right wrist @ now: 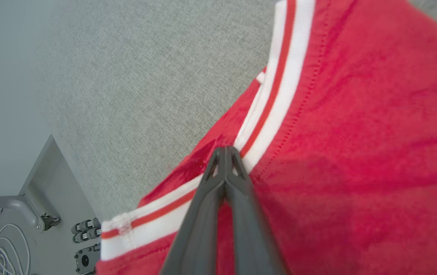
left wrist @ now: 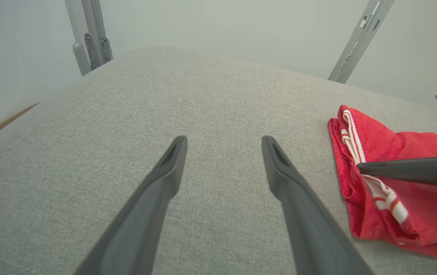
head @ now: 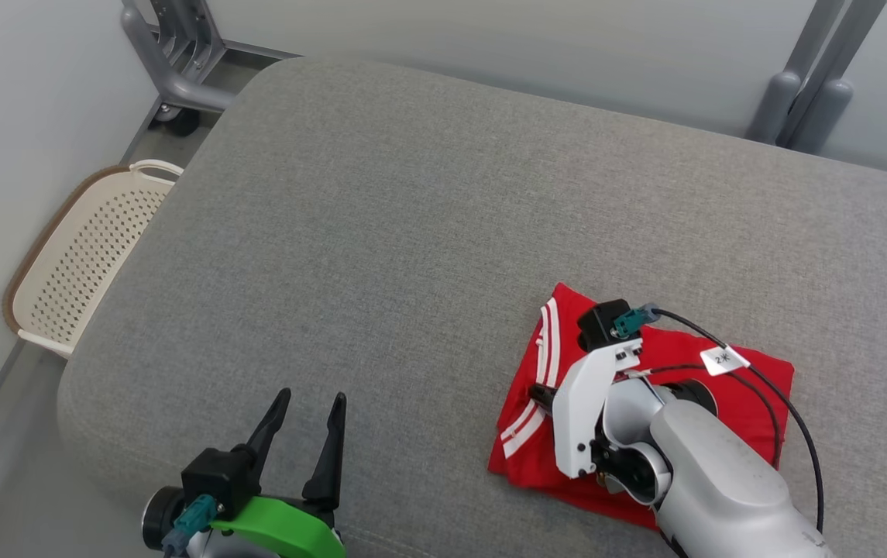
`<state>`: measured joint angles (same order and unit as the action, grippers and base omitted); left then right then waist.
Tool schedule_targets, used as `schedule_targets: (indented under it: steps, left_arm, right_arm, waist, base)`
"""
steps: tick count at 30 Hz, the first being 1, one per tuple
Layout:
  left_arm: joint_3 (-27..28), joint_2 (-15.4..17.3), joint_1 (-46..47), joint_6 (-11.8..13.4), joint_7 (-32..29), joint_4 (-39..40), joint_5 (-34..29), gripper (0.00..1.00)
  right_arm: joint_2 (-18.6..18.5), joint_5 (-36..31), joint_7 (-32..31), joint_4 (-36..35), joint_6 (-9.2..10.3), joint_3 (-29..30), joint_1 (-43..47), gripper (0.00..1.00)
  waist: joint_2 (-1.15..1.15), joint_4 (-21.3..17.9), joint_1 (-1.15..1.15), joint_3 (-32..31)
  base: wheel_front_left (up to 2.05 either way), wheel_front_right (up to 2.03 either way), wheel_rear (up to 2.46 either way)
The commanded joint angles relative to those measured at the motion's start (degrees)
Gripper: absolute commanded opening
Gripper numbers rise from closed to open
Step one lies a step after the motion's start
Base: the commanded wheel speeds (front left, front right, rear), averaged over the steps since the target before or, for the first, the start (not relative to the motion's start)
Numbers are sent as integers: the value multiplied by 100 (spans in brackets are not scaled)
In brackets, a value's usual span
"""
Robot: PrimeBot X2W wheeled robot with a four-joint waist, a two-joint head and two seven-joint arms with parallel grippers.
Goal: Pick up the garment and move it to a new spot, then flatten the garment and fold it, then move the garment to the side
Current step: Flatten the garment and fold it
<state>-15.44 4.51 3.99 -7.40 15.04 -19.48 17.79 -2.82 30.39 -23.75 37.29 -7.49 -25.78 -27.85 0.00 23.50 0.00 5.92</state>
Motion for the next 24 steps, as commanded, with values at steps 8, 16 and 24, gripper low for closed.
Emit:
schedule_targets:
  steps: [8, 16, 24]
  left_arm:
    - [12, -34, 22, -14, 16, -12, 35, 100]
    - [161, 50, -38, -15, 16, 3, -34, 100]
    - [315, 130, -194, -15, 16, 55, -100, 100]
  right_arm:
    - [-18, 410, 347, 205, 2, -364, -687, 0]
    - [-18, 656, 686, 183, 2, -429, -1259, 0]
    - [-17, 157, 580, 213, 2, 164, -1062, 100]
  waist:
    - [0, 95, 0, 50]
    - [0, -58, 0, -154]
    - [0, -359, 0, -447]
  base:
    - [0, 0, 0]
    - [0, 0, 0]
    - [0, 0, 0]
